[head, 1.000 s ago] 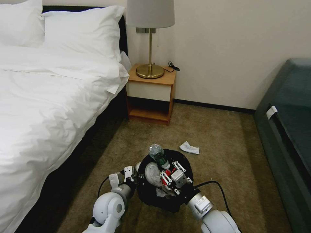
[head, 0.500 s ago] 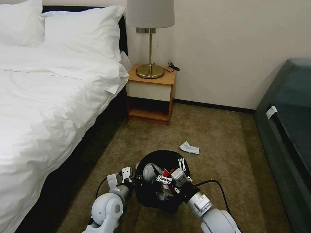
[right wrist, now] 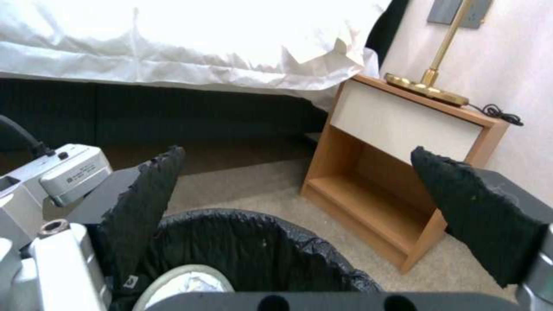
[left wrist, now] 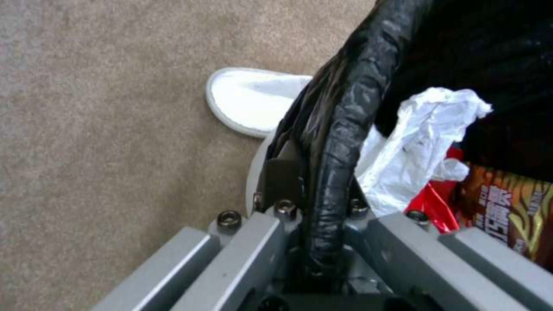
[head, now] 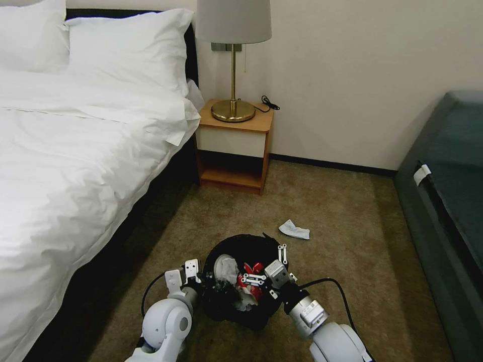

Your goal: Pick up the trash bin, then pick up the garbage on the floor and place it into the trash bin.

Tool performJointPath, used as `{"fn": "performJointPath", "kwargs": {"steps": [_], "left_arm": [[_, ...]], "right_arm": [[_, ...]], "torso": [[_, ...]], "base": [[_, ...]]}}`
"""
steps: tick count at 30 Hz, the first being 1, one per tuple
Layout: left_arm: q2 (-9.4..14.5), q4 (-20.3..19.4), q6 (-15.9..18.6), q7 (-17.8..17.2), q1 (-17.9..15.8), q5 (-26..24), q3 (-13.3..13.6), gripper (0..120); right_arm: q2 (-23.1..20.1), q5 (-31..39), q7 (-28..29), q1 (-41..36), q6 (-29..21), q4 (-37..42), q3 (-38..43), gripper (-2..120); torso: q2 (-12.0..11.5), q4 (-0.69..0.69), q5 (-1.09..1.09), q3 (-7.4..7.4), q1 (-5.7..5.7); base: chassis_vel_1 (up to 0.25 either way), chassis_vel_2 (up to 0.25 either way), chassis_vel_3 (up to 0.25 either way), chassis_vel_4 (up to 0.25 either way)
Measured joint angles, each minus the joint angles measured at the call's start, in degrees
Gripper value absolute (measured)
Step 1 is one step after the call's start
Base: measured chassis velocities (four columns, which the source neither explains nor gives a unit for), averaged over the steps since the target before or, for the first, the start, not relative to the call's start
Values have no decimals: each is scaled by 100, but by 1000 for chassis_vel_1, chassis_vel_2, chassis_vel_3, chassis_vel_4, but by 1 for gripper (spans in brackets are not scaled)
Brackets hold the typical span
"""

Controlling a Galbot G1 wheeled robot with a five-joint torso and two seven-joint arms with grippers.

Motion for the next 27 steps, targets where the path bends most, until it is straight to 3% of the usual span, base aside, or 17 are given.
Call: {"fn": "performJointPath", "kwargs": {"steps": [7, 14, 19, 27], "left_arm": [[-10, 20, 44, -69, 19, -104, 10, 0], [4, 52, 48, -107, 105, -179, 6, 0], [21, -127, 196, -330, 144, -519, -15, 0], [91, -581, 303, -445, 247, -858, -120, 0]], "right_arm": [[-23, -25, -4, 64, -2, 52, 16, 100], [-334, 318, 87, 392, -247, 520, 330, 100], [-641, 592, 236, 535, -366, 894, 828, 100], [-491, 760, 592, 491, -481, 964, 1434, 100]], "torso": [[0, 0, 0, 0, 0], [0, 0, 0, 0, 0], [0, 0, 0, 0, 0], [0, -1, 0, 0, 0]], "base": [[0, 0, 0, 0], [0, 0, 0, 0], [0, 0, 0, 0], [0, 0, 0, 0]]}}
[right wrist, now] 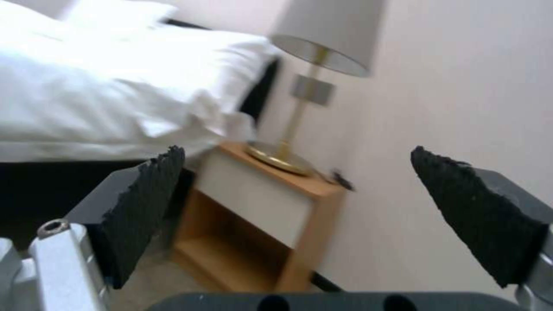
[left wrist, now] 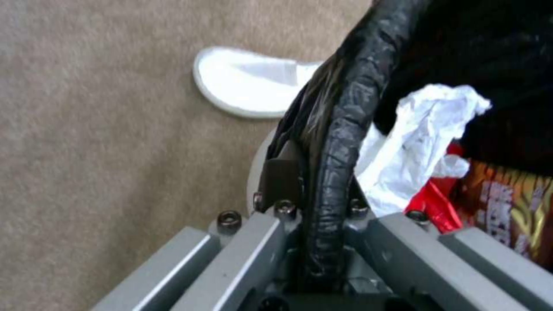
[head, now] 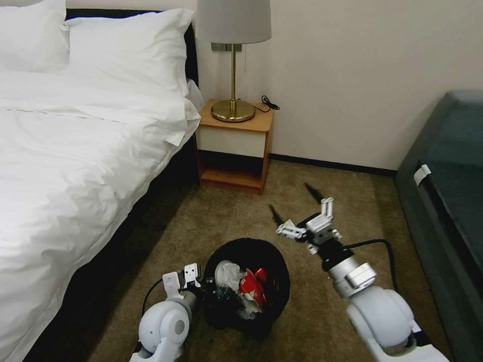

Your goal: Pick up the trash bin, then pick up the garbage on the floor and place it into the trash bin.

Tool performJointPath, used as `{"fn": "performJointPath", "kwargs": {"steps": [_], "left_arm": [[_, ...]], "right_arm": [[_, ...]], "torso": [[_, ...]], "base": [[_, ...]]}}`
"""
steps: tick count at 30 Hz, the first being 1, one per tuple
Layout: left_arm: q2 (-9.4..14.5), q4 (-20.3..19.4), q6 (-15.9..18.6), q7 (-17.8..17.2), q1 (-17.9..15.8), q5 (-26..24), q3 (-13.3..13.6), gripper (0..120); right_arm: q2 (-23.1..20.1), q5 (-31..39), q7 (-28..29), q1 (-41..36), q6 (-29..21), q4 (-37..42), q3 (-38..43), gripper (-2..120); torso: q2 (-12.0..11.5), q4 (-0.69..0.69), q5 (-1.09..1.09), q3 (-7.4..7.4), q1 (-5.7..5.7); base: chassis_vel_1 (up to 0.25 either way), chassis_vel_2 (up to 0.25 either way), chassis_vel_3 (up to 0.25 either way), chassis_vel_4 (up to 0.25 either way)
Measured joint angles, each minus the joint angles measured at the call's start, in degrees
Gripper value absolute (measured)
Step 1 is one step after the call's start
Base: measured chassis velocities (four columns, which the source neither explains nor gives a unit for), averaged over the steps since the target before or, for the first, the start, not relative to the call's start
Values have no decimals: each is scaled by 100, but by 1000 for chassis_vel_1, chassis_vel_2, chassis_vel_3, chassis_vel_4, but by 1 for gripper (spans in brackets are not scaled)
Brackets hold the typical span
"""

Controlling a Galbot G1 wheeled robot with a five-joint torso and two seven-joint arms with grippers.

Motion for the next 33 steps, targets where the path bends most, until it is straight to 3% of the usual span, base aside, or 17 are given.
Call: {"fn": "performJointPath", "kwargs": {"steps": [8, 19, 26, 33], "left_arm": [[168, -599, 18, -14, 86, -182, -355, 0], [309, -1265, 13, 112, 97, -210, -686, 0], [335, -1271, -102, 271, 104, -131, -738, 0], [416, -988, -246, 447, -5, -33, -705, 0]], "right_arm": [[315, 172, 656, -118, -608, -134, 278, 100], [877, 159, 1058, -579, -610, -526, 421, 100], [1188, 222, 1167, -759, -367, -967, 274, 100], [1581, 103, 1209, -728, 174, -1604, 142, 100]], "torso": [[0, 1, 0, 0, 0], [1, 0, -1, 0, 0], [0, 1, -1, 0, 0], [0, 0, -1, 0, 0]], "base": [[0, 0, 0, 0], [0, 0, 0, 0], [0, 0, 0, 0], [0, 0, 0, 0]]}}
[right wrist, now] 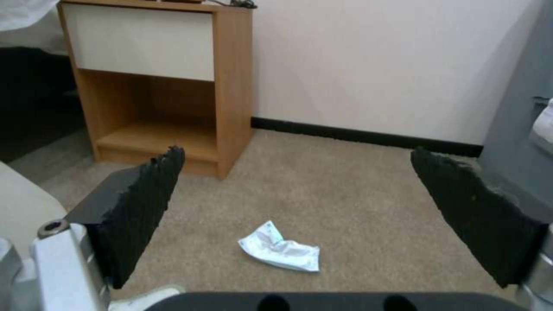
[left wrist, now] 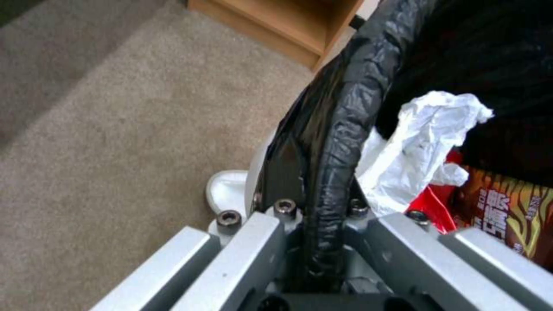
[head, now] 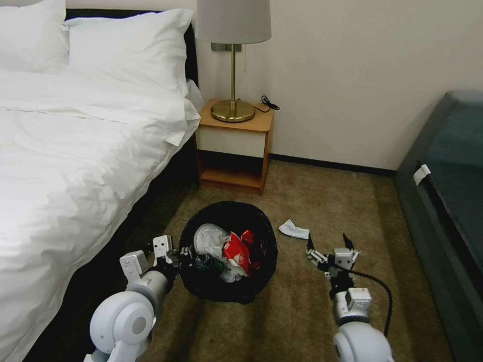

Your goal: Pick up the trash bin, then pick up the garbage on the floor and place it into the trash bin.

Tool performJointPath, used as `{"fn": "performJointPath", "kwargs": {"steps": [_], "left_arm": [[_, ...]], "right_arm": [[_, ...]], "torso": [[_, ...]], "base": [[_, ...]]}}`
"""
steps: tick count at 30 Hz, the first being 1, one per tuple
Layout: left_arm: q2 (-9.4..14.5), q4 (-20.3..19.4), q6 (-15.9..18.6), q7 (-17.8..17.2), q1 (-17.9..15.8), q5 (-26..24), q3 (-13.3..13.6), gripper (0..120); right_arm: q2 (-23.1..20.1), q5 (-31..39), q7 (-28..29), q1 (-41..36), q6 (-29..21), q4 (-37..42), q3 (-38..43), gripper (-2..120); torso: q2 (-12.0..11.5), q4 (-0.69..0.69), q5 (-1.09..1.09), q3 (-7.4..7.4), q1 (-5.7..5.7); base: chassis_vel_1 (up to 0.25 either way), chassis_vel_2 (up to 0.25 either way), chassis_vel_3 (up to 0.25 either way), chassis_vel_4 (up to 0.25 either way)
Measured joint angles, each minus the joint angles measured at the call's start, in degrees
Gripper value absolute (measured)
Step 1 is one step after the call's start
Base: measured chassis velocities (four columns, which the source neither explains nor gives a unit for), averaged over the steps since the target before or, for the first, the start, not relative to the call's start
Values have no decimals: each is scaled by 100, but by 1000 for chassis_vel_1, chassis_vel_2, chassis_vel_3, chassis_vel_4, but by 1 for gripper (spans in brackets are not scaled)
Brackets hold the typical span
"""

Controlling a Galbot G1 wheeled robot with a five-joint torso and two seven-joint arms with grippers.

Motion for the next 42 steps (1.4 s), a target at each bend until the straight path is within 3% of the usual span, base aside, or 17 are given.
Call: {"fn": "performJointPath", "kwargs": {"steps": [17, 42], "left_arm": [[-151, 128, -174, 386, 147, 764, 129, 0], [-302, 55, -264, 444, 276, 1073, 153, 0]], "right_arm": [[185, -274, -197, 125, 322, -395, -13, 100], [228, -674, -408, 79, 657, -377, 0, 100]], "torso": [[0, 0, 1, 0, 0], [0, 0, 1, 0, 0]], "base": [[0, 0, 0, 0], [-41, 42, 41, -41]]}}
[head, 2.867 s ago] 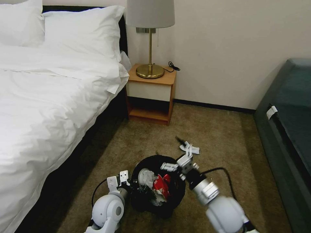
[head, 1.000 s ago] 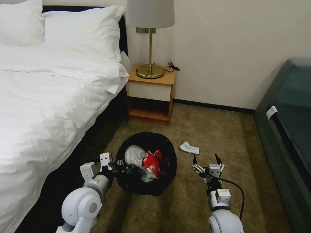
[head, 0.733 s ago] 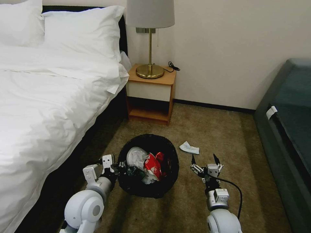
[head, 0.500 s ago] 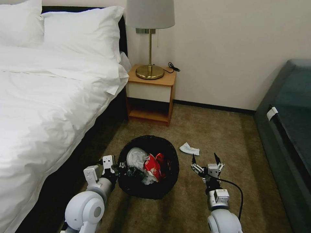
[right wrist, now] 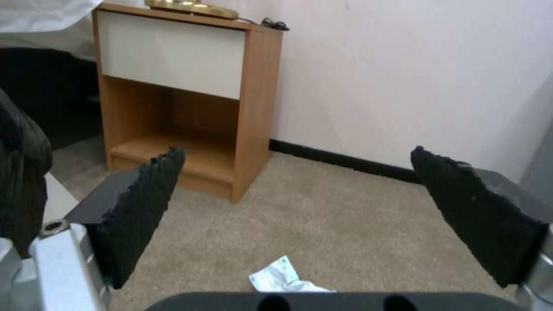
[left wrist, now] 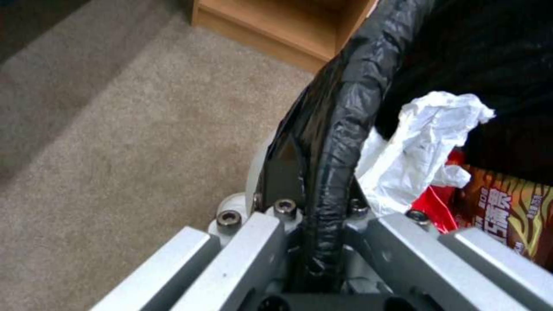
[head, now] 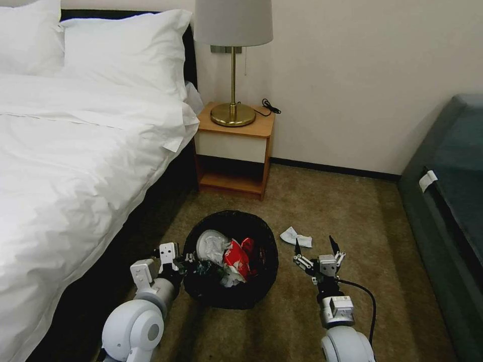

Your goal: Pick up the trash bin, then pick up the garbage on the floor and place it into the trash bin.

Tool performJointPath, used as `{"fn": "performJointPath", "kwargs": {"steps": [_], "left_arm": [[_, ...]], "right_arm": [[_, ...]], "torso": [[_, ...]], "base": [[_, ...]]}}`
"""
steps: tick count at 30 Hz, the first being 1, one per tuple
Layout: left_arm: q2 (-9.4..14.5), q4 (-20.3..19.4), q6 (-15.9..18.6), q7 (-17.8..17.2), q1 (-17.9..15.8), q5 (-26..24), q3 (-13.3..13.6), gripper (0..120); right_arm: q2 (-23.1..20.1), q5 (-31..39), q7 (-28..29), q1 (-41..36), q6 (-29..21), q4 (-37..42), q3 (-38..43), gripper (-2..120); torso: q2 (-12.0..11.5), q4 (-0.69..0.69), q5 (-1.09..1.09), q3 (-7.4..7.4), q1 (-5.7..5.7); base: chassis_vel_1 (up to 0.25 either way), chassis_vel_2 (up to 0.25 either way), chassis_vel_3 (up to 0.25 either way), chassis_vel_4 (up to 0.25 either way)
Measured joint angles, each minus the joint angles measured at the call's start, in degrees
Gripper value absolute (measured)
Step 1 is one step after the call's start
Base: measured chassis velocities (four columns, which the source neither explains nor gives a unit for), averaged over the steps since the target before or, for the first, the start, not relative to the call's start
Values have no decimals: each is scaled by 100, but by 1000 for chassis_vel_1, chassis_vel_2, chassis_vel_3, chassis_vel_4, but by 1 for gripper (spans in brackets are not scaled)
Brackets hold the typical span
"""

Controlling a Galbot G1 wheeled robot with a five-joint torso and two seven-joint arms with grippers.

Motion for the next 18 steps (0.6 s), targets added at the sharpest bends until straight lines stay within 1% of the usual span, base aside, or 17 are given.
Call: {"fn": "performJointPath", "kwargs": {"steps": [12, 15, 18], "left_arm": [[-32, 6, -78, 28, 7, 97, -3, 0], [-32, 4, -78, 33, 14, 98, -9, 0], [-38, 3, -78, 32, 16, 102, -11, 0]], "right_arm": [[36, 80, -180, 0, 186, -69, 51, 100], [15, -61, -247, -4, 275, -79, 51, 100], [4, -216, -255, -5, 325, -87, 44, 100]], "torso": [[0, 0, 0, 0, 0], [0, 0, 0, -1, -1], [0, 0, 0, -1, -1]], "base": [[0, 0, 0, 0], [-64, 82, 54, -37], [-103, 127, 142, -123]]}}
